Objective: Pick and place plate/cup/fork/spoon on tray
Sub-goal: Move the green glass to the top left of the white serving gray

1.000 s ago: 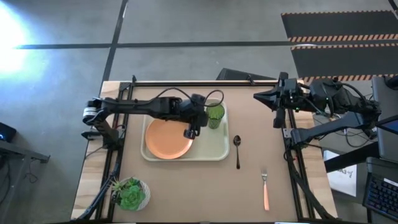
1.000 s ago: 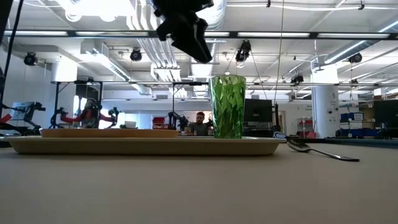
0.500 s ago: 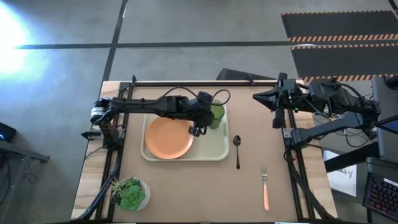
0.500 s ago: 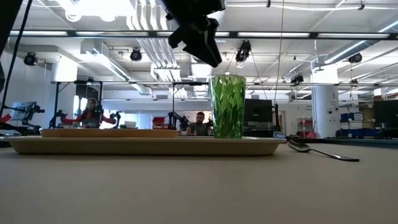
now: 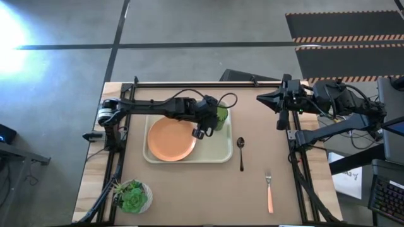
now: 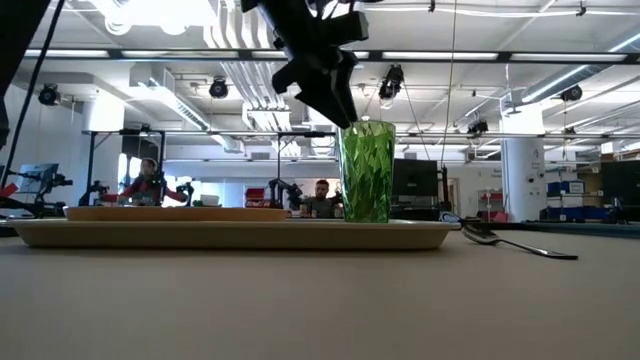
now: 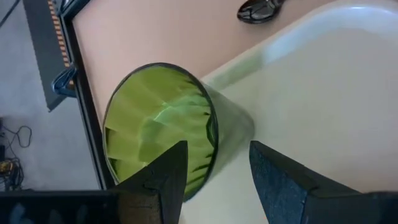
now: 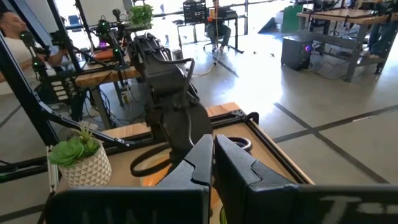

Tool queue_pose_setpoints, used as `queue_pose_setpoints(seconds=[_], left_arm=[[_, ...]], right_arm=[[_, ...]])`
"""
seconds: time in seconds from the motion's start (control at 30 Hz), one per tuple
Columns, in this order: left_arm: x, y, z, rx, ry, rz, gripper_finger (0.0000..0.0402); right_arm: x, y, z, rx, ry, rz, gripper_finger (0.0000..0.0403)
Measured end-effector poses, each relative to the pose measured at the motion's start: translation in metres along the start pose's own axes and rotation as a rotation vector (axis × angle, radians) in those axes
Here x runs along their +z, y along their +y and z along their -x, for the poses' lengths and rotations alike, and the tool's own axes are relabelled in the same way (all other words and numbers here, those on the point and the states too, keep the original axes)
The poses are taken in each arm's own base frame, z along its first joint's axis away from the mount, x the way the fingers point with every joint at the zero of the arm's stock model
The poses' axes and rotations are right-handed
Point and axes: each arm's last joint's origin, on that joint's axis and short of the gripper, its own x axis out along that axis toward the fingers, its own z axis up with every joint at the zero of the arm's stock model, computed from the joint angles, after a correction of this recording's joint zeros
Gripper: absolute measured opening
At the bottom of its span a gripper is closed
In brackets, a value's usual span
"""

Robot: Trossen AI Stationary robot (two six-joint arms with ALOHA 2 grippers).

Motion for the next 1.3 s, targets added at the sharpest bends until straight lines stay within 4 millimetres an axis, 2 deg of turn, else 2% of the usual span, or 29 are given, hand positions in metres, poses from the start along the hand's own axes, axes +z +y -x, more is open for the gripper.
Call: queue_pose_setpoints(seconds=[0.8,0.93,1.2,1.3], left_arm=[[-0.005,0.0,-0.012,-0.005,-0.012,0.019,0.0149],[-0.005,0.002,-0.013,0.005,-0.022,0.025,0.0114],[-0.009,-0.003,-0.037,-0.031,0.015,0.026,0.0012],[-0.009,-0.004,-0.045,-0.025,0.024,0.022,0.0006]], right_arm=[[-0.001,0.0,-0.001,-0.001,0.003,0.001,0.0009],[-0.001,0.0,-0.001,0.0,0.003,0.001,0.0009],[-0.001,0.0,0.0,0.0,0.001,0.0,0.0009],[-0.001,0.0,0.0,0.0,0.001,0.0,0.0009]])
